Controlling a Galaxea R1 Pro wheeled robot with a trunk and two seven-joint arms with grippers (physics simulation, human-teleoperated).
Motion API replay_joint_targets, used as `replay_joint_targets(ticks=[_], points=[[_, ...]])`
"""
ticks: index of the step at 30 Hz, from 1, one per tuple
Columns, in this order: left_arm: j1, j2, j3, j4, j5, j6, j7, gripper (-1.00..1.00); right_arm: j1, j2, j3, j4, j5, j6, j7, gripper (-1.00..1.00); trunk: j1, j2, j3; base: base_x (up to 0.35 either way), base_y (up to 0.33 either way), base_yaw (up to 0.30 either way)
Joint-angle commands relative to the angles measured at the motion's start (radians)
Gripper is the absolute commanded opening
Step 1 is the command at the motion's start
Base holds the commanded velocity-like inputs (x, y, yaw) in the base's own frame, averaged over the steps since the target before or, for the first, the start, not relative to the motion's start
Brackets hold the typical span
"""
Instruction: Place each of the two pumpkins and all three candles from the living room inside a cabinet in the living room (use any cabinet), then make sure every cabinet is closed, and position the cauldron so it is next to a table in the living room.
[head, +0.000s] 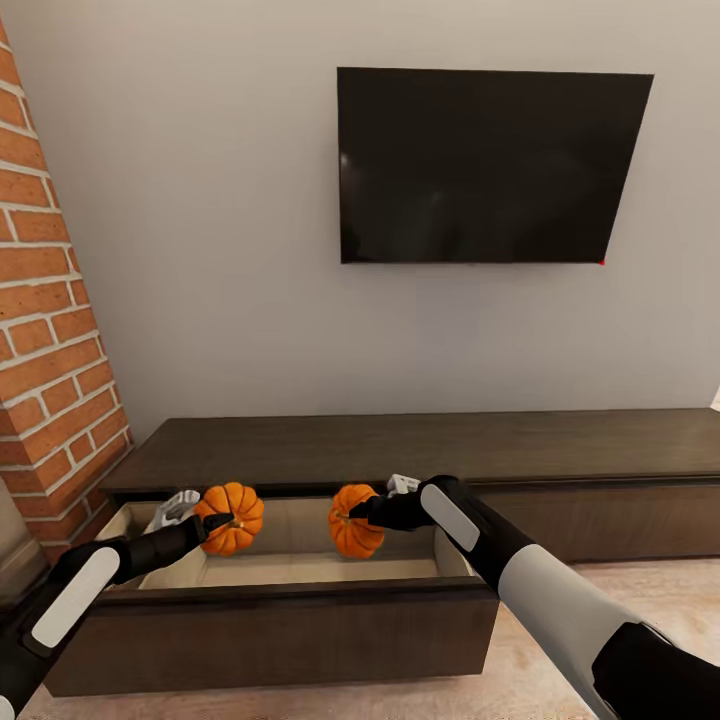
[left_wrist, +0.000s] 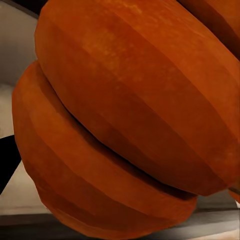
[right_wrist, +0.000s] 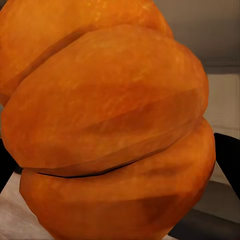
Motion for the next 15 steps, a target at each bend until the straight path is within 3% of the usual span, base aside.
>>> replay_joint_targets(ticks=[1, 10, 15], points=[[-0.001, 0.001, -0.001, -0.001, 0.003, 0.002, 0.004, -1.00, -0.001, 0.000, 0.003, -0.002, -0.012, 0.000, -0.012, -1.00, 0.000, -0.001, -0.005, 0.000, 0.000, 0.000], [-0.001, -0.032, -0.006, -0.009, 0.002, 0.001, 0.066, -1.00, -0.001, 0.000, 0.003, 0.000, -0.012, -0.001, -0.013, -1.00, 0.004, -0.003, -0.040, 0.000, 0.000, 0.000], [-0.001, -0.038, -0.006, -0.009, 0.002, 0.000, 0.082, -1.00, -0.001, 0.000, 0.004, -0.001, -0.012, -0.003, -0.045, -1.00, 0.004, -0.003, -0.040, 0.000, 0.000, 0.000]])
